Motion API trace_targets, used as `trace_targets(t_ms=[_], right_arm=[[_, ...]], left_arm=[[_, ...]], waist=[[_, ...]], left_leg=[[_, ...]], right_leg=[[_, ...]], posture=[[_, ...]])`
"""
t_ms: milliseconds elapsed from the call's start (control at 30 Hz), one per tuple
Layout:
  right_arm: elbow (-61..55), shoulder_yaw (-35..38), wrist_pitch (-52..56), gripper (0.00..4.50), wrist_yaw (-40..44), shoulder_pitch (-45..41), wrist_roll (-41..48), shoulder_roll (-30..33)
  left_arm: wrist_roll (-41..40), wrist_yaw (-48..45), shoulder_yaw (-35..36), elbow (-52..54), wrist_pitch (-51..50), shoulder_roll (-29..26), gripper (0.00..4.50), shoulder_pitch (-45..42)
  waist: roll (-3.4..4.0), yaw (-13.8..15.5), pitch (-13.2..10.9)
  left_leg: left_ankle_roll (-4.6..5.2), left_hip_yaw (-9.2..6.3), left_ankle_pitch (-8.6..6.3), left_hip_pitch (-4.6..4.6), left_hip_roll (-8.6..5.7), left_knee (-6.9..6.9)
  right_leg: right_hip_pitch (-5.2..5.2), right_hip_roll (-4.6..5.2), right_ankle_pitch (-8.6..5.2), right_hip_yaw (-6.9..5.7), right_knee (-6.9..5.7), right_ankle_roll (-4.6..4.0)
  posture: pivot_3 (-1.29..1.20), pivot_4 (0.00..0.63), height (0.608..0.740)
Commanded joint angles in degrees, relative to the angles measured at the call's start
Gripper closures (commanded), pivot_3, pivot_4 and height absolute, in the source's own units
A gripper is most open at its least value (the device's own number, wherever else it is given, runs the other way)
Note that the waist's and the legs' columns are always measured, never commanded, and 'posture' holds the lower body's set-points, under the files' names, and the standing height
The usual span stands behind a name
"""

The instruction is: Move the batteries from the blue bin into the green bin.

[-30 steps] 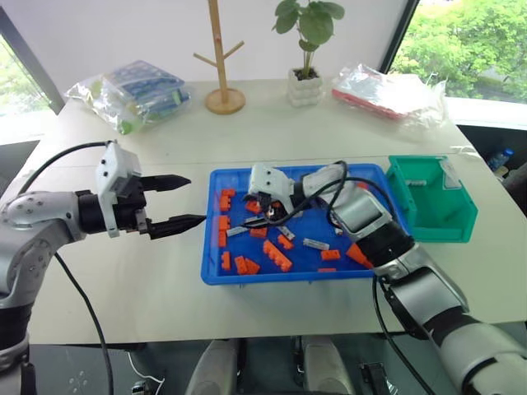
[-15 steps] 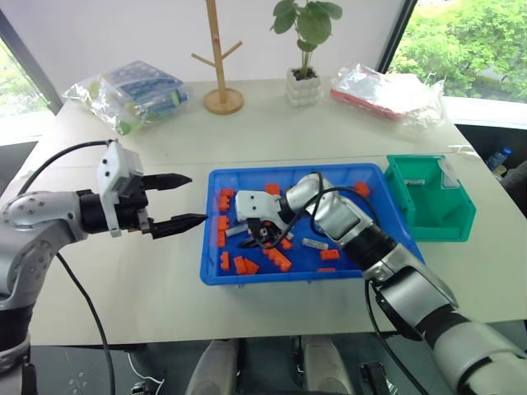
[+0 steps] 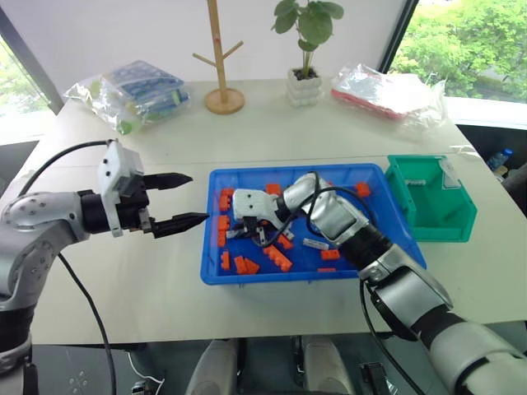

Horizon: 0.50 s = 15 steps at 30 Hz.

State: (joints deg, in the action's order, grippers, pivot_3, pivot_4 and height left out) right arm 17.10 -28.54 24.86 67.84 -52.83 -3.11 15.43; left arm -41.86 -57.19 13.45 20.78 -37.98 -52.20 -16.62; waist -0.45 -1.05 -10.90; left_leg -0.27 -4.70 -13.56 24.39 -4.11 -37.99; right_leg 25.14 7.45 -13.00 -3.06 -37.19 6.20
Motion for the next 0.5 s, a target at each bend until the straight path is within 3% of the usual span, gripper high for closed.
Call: trace_targets(t_ms=[33,200,367,500], right_arm=[[-10.98,10.29,9.21,4.44,-4.18,-1.89,4.47,2.32],[-21.75,23.12,24.29,4.44,-10.73,-0.03,8.17,10.60],[-19.22,35.09,26.00,4.44,-16.75,6.32,4.94,28.01],[-15.83,39.74,24.47,4.44,-19.23,11.91,5.14,36.44]], left_arm=[[-0.96,-0.25,-0.42,1.39,0.11,0.45,0.00,-1.44],[-1.39,-0.62,-1.41,1.68,-0.19,1.29,0.00,-1.89],[-2.62,-1.58,-2.78,2.11,-0.82,1.88,0.00,-2.39],[-2.62,-2.86,-3.71,1.66,-0.63,1.99,0.00,-3.08]], waist=[[0.02,0.26,-0.01],[-0.03,0.86,0.01],[-0.04,1.28,-0.02],[-0.03,1.27,-0.04]], left_leg=[[0.00,0.00,0.00,0.01,0.00,0.00],[0.00,-0.01,0.00,0.06,-0.08,-0.01],[0.01,0.01,-0.01,0.08,-0.07,0.02],[0.07,0.21,-0.03,0.08,-0.05,0.01]], right_leg=[[0.00,0.00,0.00,0.00,0.00,0.00],[-0.02,0.09,0.00,-0.01,0.05,0.01],[-0.04,0.15,-0.01,-0.06,0.06,0.01],[-0.01,0.20,-0.01,-0.02,0.10,0.01]], posture=[[0.00,0.150,0.693],[0.00,0.150,0.693],[0.00,0.150,0.693],[0.00,0.150,0.693]])
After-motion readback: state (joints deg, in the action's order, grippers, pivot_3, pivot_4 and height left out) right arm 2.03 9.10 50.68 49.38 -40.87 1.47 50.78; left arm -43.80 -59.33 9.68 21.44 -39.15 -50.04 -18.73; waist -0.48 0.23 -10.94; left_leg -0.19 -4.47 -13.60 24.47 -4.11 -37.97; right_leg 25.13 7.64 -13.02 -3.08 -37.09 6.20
